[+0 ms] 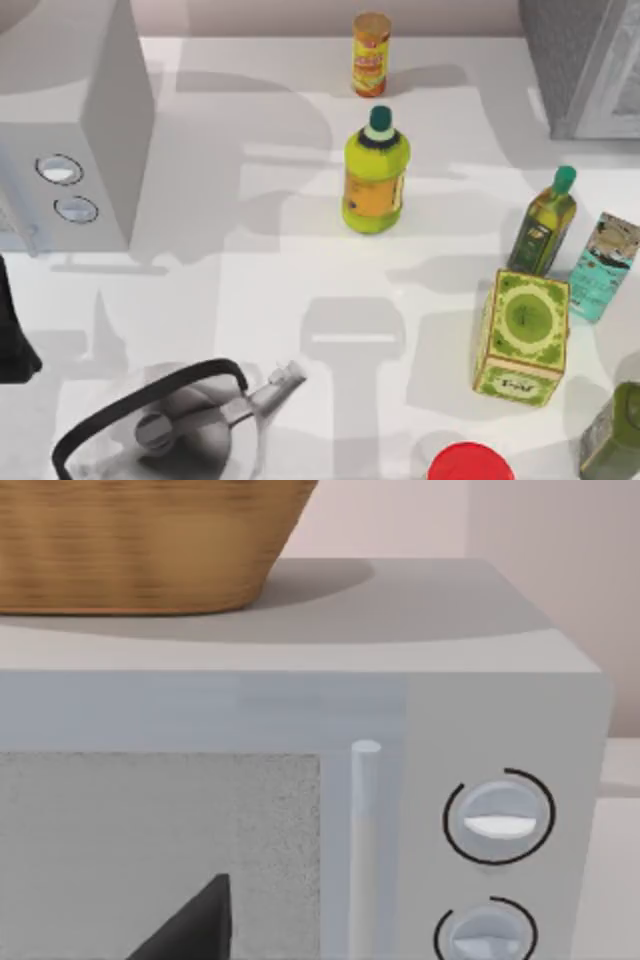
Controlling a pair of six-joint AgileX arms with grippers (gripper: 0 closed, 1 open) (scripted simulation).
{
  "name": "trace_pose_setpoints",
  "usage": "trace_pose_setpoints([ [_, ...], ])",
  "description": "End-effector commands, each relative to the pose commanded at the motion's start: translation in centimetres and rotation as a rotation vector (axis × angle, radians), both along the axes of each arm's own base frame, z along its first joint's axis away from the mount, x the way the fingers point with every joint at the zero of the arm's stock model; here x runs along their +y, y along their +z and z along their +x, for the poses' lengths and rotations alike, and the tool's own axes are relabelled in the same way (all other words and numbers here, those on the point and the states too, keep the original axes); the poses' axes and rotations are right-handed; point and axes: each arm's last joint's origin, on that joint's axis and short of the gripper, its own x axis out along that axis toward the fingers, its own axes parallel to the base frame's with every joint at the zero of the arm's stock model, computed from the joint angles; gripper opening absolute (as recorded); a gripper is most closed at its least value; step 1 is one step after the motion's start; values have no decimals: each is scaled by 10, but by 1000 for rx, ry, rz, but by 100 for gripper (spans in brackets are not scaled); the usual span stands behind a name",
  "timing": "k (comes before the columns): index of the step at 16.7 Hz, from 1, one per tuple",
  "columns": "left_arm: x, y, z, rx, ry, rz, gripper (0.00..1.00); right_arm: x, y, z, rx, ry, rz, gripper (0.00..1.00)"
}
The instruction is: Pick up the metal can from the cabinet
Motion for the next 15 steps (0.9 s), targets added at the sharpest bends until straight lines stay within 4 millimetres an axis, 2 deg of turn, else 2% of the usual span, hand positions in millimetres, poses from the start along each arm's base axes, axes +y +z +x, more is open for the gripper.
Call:
trace_pose_setpoints([
  [2, 0, 0, 0, 0, 0, 0, 100, 0, 0, 0, 0, 0, 0, 100],
  [15, 0, 0, 0, 0, 0, 0, 100, 0, 0, 0, 0, 0, 0, 2],
])
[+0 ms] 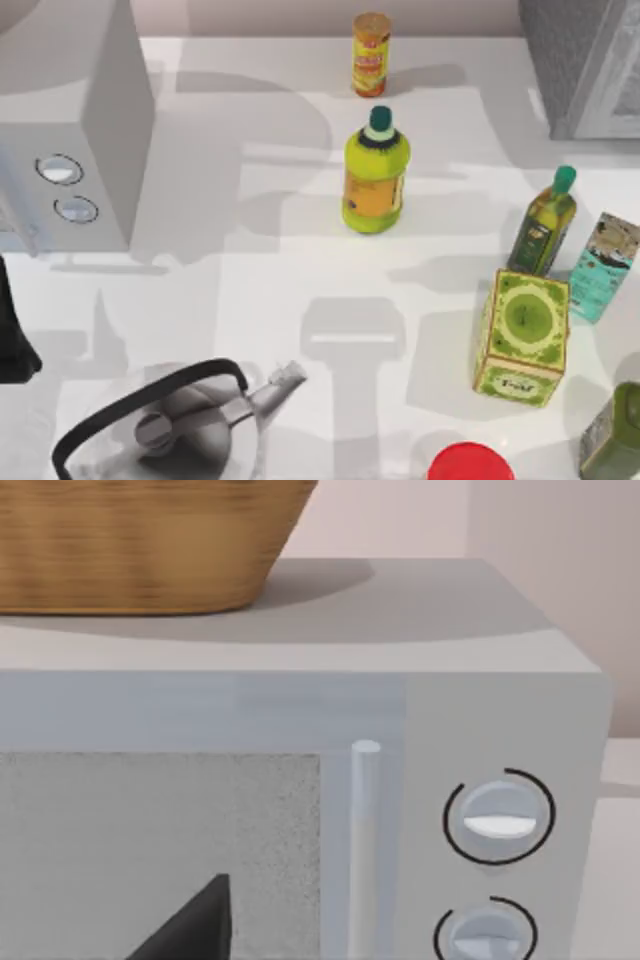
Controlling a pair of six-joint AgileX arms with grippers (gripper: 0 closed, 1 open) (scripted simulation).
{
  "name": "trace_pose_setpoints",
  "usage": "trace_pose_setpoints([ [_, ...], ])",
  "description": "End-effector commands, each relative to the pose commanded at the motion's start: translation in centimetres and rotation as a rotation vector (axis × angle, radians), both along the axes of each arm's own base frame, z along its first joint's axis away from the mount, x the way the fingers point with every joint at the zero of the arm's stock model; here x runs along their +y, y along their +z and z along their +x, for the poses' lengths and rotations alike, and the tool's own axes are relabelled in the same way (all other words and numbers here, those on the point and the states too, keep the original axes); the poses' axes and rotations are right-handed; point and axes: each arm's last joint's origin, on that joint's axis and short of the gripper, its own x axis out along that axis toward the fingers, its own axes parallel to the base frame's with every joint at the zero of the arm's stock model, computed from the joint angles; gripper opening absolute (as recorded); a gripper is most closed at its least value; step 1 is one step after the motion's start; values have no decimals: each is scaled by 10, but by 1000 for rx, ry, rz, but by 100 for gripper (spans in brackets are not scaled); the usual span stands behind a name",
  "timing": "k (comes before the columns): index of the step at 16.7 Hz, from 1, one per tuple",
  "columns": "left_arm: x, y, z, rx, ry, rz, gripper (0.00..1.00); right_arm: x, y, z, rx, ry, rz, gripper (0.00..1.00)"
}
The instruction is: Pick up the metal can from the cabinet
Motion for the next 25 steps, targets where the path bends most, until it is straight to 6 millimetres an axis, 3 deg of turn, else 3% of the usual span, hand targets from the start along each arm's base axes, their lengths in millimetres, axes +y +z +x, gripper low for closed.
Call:
trace_pose_setpoints([
  [11, 0, 0, 0, 0, 0, 0, 100, 2, 4, -7, -2, 3, 1, 0],
  [14, 0, 0, 0, 0, 0, 0, 100, 9, 21, -43, -2, 2, -1, 0],
  [19, 0, 0, 0, 0, 0, 0, 100, 9, 53, -138, -6, 2, 2, 0],
  [21, 0, 0, 0, 0, 0, 0, 100, 5, 59, -167, -5, 2, 3, 0],
  [23, 0, 0, 0, 0, 0, 0, 100, 3, 60, -180, -1, 2, 2, 0],
  [25, 0, 0, 0, 0, 0, 0, 100, 2, 60, -181, -1, 2, 1, 0],
])
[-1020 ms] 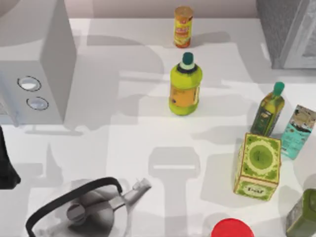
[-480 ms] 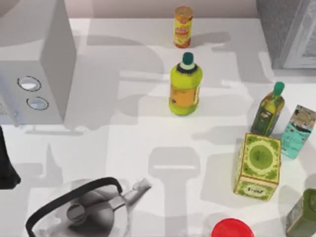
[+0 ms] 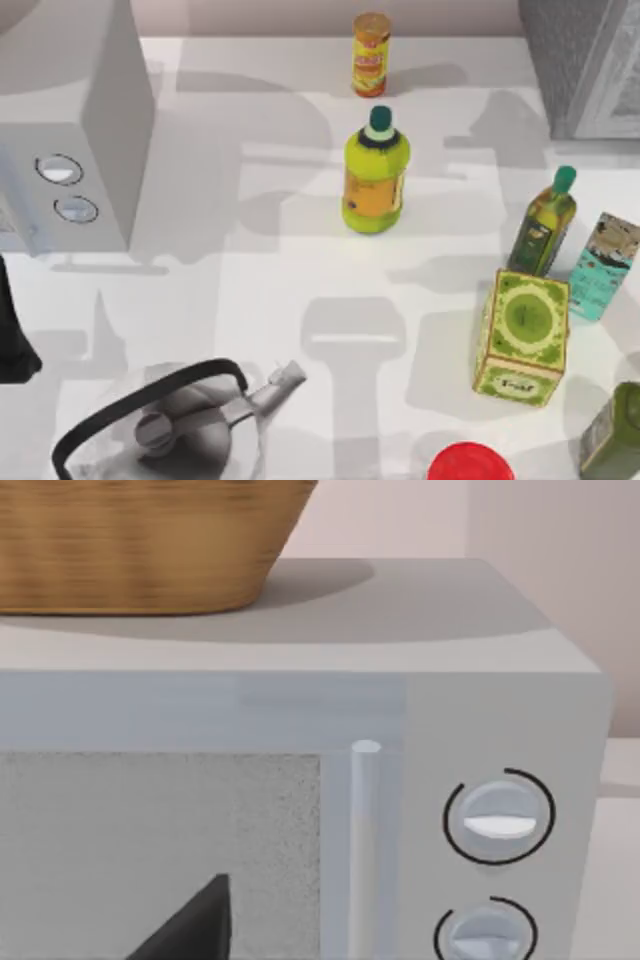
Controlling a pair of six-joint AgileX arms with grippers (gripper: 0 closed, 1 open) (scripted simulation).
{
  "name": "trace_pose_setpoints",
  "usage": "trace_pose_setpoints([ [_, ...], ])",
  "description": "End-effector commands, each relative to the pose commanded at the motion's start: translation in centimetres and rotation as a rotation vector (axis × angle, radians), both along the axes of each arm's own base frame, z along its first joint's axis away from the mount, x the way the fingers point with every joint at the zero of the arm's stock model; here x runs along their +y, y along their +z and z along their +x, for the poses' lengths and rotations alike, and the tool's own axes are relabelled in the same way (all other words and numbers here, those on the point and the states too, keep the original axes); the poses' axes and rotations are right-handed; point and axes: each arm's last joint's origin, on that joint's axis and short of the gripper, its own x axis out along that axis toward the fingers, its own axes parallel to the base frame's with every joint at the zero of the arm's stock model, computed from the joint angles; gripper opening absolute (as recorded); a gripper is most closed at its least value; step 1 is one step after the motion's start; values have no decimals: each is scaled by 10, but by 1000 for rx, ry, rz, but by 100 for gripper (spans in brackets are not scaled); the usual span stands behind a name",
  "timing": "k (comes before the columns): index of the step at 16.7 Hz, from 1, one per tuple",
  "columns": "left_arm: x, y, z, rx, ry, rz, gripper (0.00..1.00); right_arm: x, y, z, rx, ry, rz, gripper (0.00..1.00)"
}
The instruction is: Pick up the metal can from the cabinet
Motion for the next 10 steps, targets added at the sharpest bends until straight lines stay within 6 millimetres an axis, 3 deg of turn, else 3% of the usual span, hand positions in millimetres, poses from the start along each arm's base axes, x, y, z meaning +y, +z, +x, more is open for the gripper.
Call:
trace_pose_setpoints([
  [6, 0, 0, 0, 0, 0, 0, 100, -9, -4, -7, -12, 0, 7, 0],
  [10, 0, 0, 0, 0, 0, 0, 100, -32, -31, -28, -15, 1, 5, 0],
])
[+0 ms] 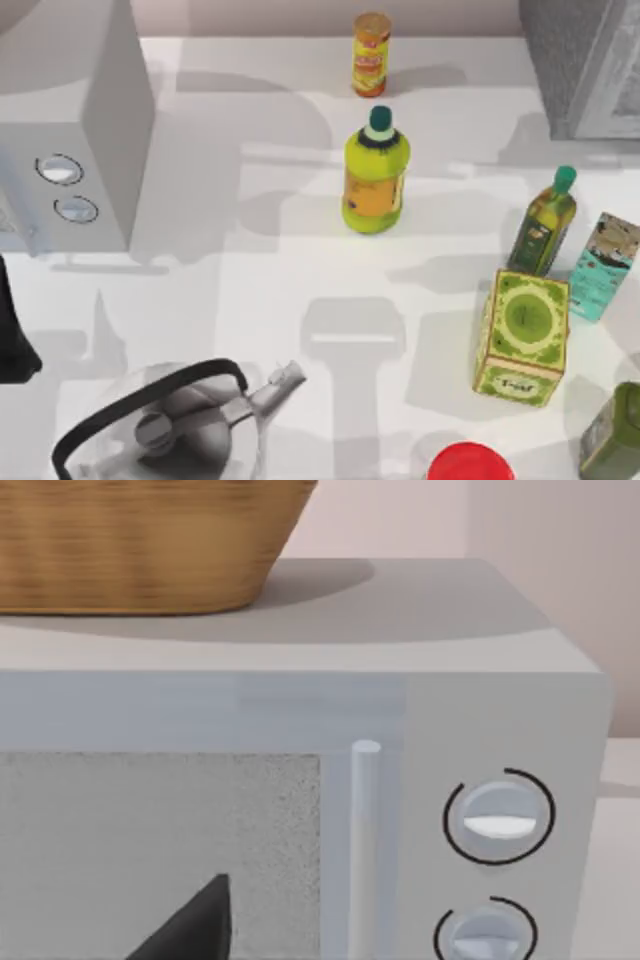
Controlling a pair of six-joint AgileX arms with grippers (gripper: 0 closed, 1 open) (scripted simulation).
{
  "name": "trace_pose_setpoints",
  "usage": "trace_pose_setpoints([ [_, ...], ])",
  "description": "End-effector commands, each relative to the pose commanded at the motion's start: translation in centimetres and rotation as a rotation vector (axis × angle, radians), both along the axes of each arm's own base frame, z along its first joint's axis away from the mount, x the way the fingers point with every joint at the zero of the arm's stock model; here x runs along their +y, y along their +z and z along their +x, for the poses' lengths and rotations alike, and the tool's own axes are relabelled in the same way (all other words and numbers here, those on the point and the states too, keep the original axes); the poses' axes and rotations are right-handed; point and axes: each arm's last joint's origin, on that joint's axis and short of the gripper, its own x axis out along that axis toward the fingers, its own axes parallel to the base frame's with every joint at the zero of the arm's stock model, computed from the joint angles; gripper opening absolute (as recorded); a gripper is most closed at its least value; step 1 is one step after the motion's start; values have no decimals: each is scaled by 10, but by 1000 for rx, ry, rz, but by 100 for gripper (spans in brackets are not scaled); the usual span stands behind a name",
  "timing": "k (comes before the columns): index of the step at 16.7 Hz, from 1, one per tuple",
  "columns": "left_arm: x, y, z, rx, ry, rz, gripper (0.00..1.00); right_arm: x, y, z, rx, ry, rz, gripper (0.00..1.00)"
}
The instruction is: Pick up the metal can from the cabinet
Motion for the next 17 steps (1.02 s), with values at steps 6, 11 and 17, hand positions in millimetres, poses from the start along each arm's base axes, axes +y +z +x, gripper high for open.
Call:
trace_pose_setpoints([
  [6, 0, 0, 0, 0, 0, 0, 100, -39, -117, -38, 72, -4, -24, 0],
  [11, 0, 0, 0, 0, 0, 0, 100, -60, -250, -64, 127, -4, -21, 0],
  [17, 0, 0, 0, 0, 0, 0, 100, -72, -342, -77, 49, -1, -5, 0],
])
